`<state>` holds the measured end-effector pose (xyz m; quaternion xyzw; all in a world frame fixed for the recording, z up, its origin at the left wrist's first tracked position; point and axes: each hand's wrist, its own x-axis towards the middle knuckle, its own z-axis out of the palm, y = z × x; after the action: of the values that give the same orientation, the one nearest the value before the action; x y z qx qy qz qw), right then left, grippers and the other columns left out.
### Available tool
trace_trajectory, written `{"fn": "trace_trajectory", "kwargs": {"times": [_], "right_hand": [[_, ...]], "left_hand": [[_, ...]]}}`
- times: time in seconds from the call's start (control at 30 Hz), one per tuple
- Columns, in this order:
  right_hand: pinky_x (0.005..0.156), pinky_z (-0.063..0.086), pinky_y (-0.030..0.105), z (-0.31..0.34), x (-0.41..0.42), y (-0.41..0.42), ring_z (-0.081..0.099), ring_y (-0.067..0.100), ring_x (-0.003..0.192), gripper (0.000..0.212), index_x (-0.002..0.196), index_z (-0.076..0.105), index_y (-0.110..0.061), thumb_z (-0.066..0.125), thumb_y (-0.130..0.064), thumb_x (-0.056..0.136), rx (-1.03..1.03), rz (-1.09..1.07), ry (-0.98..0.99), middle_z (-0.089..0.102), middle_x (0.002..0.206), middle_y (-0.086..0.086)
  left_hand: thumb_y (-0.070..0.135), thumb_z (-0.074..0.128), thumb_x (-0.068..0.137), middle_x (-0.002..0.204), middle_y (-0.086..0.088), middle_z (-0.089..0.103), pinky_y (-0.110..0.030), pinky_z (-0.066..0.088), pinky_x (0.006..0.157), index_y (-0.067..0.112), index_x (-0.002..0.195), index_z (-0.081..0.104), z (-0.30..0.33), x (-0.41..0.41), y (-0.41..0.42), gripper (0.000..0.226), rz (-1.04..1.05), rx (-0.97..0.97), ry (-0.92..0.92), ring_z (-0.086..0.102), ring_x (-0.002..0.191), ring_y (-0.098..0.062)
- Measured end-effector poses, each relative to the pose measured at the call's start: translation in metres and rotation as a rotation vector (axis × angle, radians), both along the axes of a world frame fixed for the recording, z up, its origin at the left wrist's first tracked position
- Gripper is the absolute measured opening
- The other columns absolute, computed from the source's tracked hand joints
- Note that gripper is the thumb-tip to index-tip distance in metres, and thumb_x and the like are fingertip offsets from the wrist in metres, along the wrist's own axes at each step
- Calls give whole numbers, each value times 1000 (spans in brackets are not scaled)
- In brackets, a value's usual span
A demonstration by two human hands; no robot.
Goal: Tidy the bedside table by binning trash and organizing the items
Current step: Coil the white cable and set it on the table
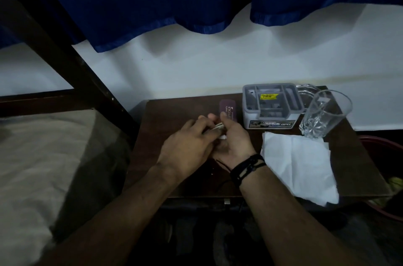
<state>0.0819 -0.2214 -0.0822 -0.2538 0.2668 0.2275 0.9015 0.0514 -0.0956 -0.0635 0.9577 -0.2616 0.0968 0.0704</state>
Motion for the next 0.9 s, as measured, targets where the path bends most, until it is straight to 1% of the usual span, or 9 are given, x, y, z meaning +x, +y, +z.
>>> {"fn": "trace_trajectory", "kwargs": {"times": [0.1, 0.23, 0.4, 0.47, 0.57, 0.63, 0.73, 0.83, 0.9], "right_hand": [[113, 44, 46, 0, 0, -2, 64, 29, 120, 37, 101, 65, -9, 46, -40, 106, 17, 48, -21, 71, 121, 15], [84, 54, 42, 1, -1, 3, 68, 28, 97, 34, 101, 61, -6, 43, -34, 108, 38, 24, -40, 71, 108, 16], [84, 52, 42, -8, -1, 2, 66, 25, 88, 32, 91, 67, -15, 47, -36, 105, 12, 46, -43, 71, 90, 9], [79, 51, 39, -12, -2, 4, 60, 22, 80, 30, 91, 72, -19, 52, -39, 102, -32, 64, -27, 62, 84, 6], [69, 54, 33, -11, -2, 4, 60, 20, 78, 24, 108, 70, -23, 54, -39, 100, -41, 68, -29, 60, 86, 4], [64, 55, 29, -9, -1, 3, 64, 18, 76, 23, 113, 67, -24, 52, -38, 101, -30, 82, -67, 65, 88, 3], [67, 49, 28, -5, -4, 4, 64, 14, 75, 22, 113, 65, -25, 51, -37, 102, -28, 111, -114, 68, 90, -1], [67, 45, 27, -3, -6, 6, 63, 11, 70, 20, 107, 67, -24, 51, -36, 101, -39, 130, -135, 68, 87, -4], [67, 45, 27, -3, -6, 5, 62, 10, 69, 18, 104, 67, -24, 52, -35, 101, -29, 139, -147, 68, 84, -6]], "left_hand": [[46, 39, 95, 116, 4, 62, -45, 60, 61, 32, 122, 60, 1, 3, 6, 36, -1, -22, 7, 64, 98, -23], [52, 38, 91, 103, 2, 69, -42, 58, 65, 29, 116, 60, 3, -3, 1, 40, 127, -69, 64, 67, 92, -22], [39, 54, 91, 99, 2, 76, -38, 57, 76, 27, 111, 66, 5, 1, -6, 26, 325, -472, 192, 72, 91, -21], [36, 55, 93, 106, 4, 77, -37, 56, 86, 27, 115, 71, 8, 10, -6, 29, 376, -519, 291, 71, 100, -18], [27, 62, 94, 111, 4, 76, -38, 54, 93, 26, 115, 74, 13, 20, -5, 24, 421, -526, 382, 70, 105, -17], [26, 67, 91, 104, 5, 76, -38, 54, 92, 27, 109, 75, 16, 22, -5, 20, 461, -536, 376, 70, 101, -16], [31, 73, 87, 88, 12, 71, -38, 58, 84, 29, 98, 70, 15, 22, -1, 12, 539, -578, 380, 71, 90, -12], [31, 77, 83, 85, 12, 74, -40, 62, 72, 30, 94, 66, 10, 19, 4, 16, 545, -661, 374, 72, 79, -8], [29, 78, 83, 86, 11, 76, -37, 61, 72, 30, 95, 69, 11, 17, 4, 15, 532, -687, 357, 73, 80, -9]]}}
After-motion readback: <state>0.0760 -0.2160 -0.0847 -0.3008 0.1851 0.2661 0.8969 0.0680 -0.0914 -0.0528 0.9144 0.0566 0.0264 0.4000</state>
